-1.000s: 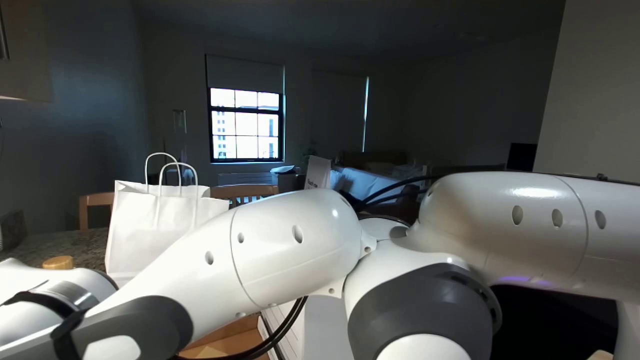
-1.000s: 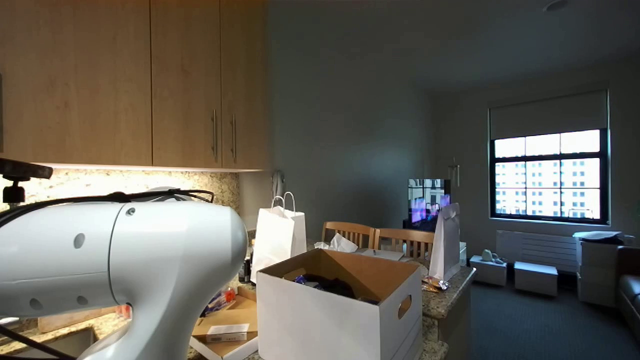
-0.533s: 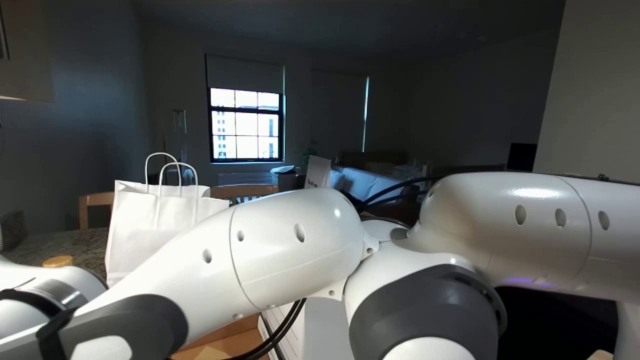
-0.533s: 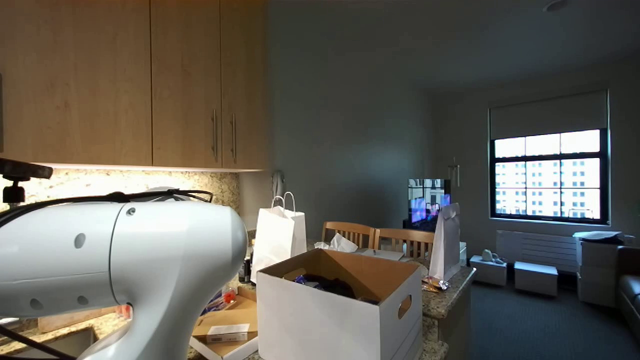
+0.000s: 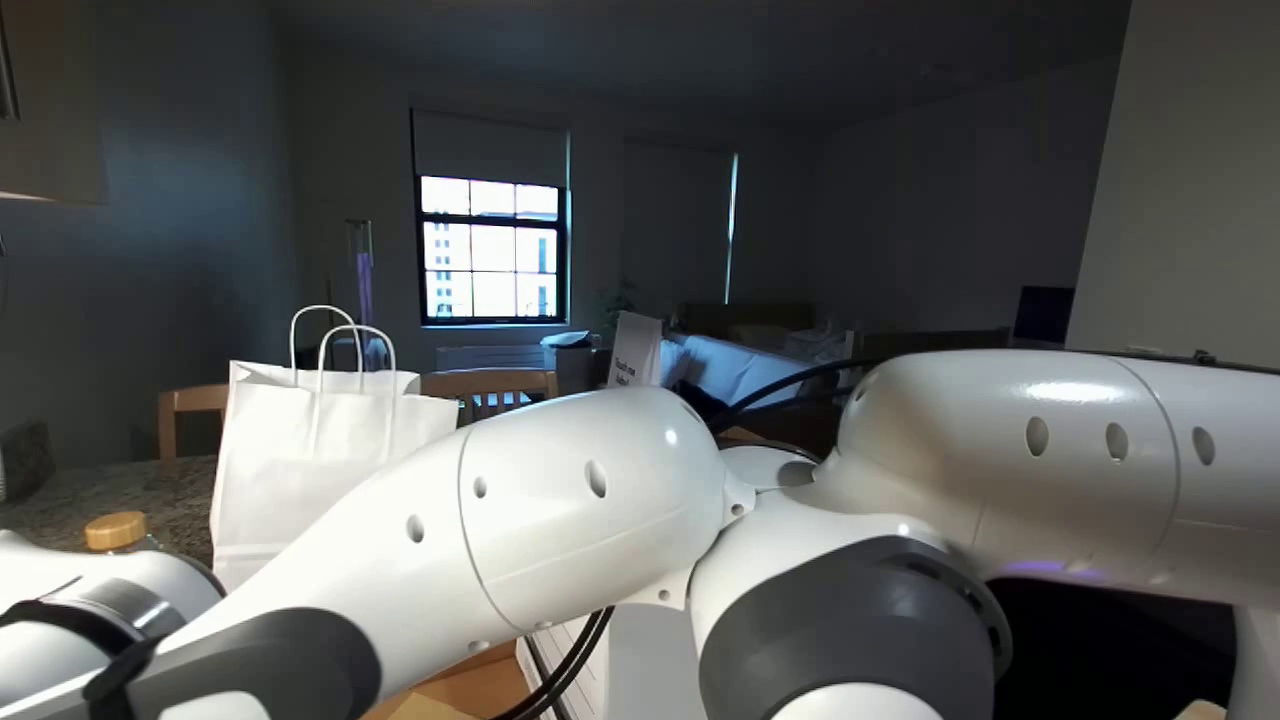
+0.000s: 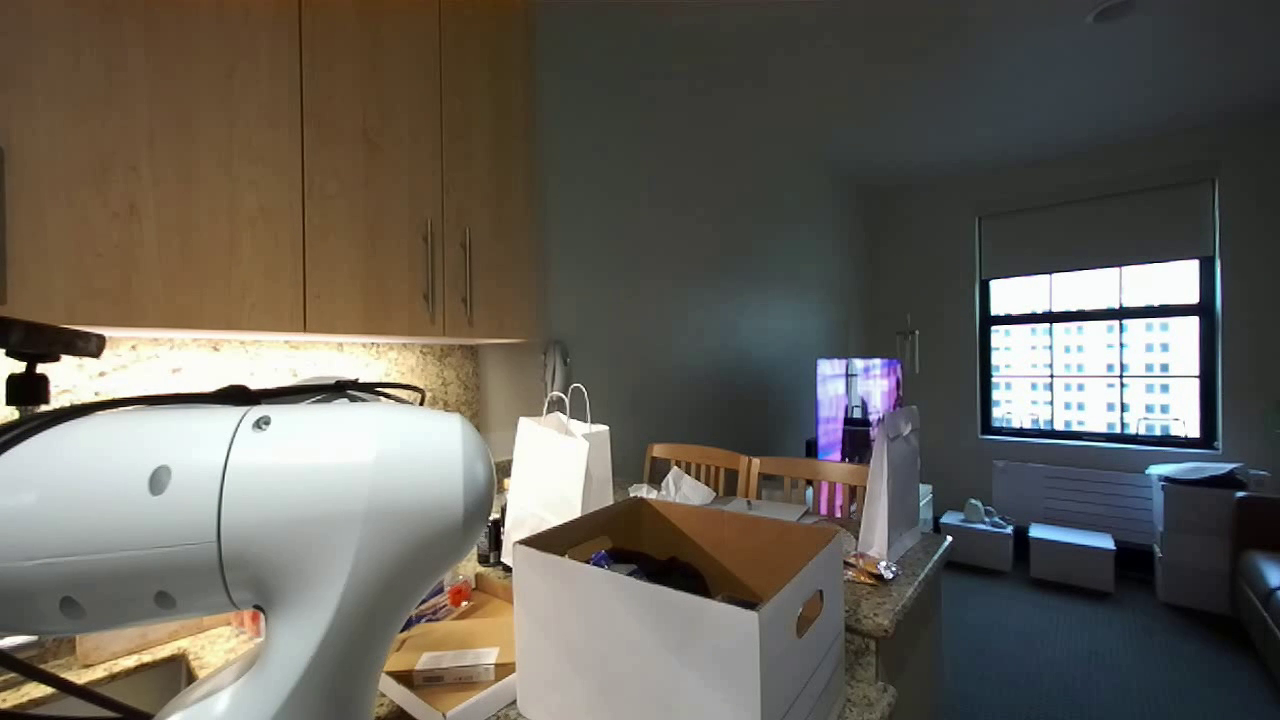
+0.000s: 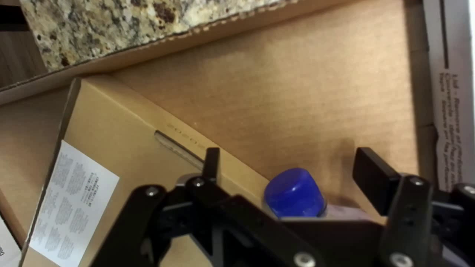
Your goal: Pick the bottle in the box and put it on the table, then put it back in the box
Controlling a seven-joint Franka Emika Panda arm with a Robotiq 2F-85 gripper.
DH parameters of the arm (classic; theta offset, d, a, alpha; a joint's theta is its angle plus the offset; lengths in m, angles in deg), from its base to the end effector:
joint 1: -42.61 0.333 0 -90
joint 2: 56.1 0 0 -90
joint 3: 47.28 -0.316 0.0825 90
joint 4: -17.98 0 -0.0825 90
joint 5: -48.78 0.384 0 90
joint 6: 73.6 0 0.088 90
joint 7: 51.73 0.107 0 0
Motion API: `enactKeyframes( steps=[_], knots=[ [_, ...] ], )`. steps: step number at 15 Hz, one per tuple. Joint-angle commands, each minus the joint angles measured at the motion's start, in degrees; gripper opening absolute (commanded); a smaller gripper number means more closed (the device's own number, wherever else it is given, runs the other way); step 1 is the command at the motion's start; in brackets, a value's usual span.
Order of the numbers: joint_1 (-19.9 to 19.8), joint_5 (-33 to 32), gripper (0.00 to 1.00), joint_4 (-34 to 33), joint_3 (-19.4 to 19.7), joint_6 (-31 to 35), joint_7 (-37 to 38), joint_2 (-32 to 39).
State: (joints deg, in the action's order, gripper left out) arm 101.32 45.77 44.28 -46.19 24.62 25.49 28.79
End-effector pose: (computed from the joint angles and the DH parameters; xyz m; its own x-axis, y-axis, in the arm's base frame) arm 0.4100 0.6539 0.0933 0.9517 -0.3065 0.0165 -0.3017 -0.9242 0.2342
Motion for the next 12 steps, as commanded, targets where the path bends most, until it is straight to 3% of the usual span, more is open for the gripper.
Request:
enactKeyframes(
  steps=[1,3,4,5,12],
  knots=[
    [0.0,-0.7,0.90,0.8,0.1,1.1,-0.1,0.1],
    [0.2,-1.0,0.94,0.8,0.4,1.2,0.2,0.1],
    [0.4,-1.4,0.88,0.8,0.9,1.3,0.5,0.1],
    [0.5,-1.7,0.69,0.8,1.3,1.3,0.8,0.1],
    [0.9,-3.4,0.26,0.9,2.3,2.0,1.3,0.0]
  ],
)
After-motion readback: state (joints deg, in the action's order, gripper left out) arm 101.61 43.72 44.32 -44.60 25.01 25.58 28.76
